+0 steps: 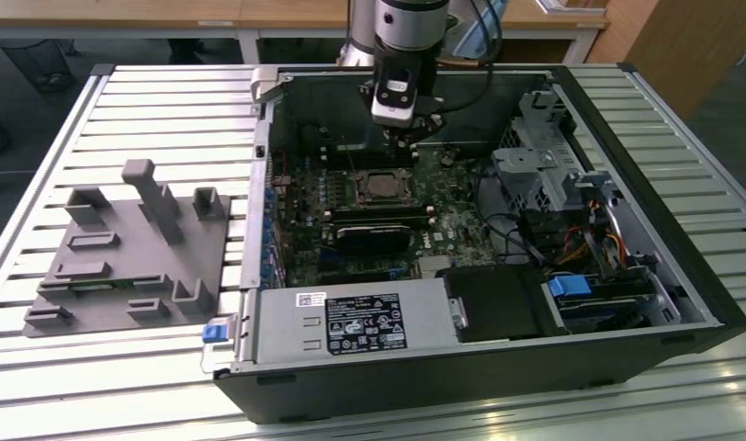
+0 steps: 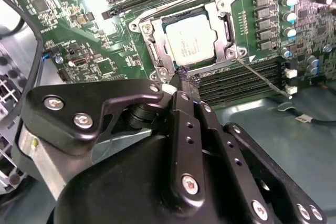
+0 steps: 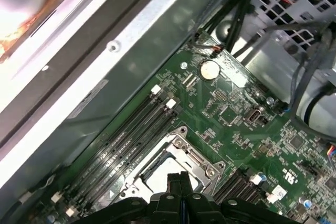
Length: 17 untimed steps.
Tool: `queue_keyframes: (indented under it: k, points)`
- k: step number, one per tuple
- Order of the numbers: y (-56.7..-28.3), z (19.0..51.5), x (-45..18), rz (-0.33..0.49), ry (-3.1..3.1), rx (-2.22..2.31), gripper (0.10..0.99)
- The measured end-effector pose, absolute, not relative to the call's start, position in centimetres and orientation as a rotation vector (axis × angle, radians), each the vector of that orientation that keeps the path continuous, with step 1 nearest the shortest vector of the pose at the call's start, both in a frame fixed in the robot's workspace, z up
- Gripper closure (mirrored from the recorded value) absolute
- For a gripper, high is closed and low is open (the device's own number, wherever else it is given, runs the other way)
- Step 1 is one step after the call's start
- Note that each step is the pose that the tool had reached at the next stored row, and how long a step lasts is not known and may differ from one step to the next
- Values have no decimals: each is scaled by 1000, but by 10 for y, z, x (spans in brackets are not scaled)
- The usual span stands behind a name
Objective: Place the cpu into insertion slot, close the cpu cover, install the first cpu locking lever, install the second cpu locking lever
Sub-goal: 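Install the first cpu locking lever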
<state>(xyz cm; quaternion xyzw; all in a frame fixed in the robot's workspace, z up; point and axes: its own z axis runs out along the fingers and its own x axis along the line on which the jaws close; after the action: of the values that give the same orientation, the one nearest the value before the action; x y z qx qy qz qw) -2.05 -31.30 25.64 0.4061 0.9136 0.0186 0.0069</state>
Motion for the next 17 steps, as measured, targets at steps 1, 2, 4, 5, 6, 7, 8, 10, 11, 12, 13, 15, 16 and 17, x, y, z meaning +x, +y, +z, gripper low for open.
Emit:
queue_keyframes:
  k: [1,2,4,5,6,7,8,10,11,12,13,15,16,17]
  points:
    - [-313,256,-20,58,2864,1256,980]
    - [-313,256,-20,58,2871,1242,980]
    - [-313,256,-20,59,2884,1211,980]
    - [-313,256,-20,59,2891,1194,980]
    - [-313,256,-20,59,2899,1177,980]
    - [-313,256,-20,59,2904,1164,980]
    - [-313,256,-20,59,2907,1156,980]
    - [-313,256,-20,59,2909,1152,980]
    - [-313,256,-20,59,2909,1152,980]
    - [-313,256,-21,59,2909,1152,980]
    - [-313,256,-21,59,2911,1148,980]
    - [-313,256,-21,59,2925,1111,980]
    - [-313,256,-21,60,2936,1083,980]
    - [-313,256,-21,60,2946,1057,980]
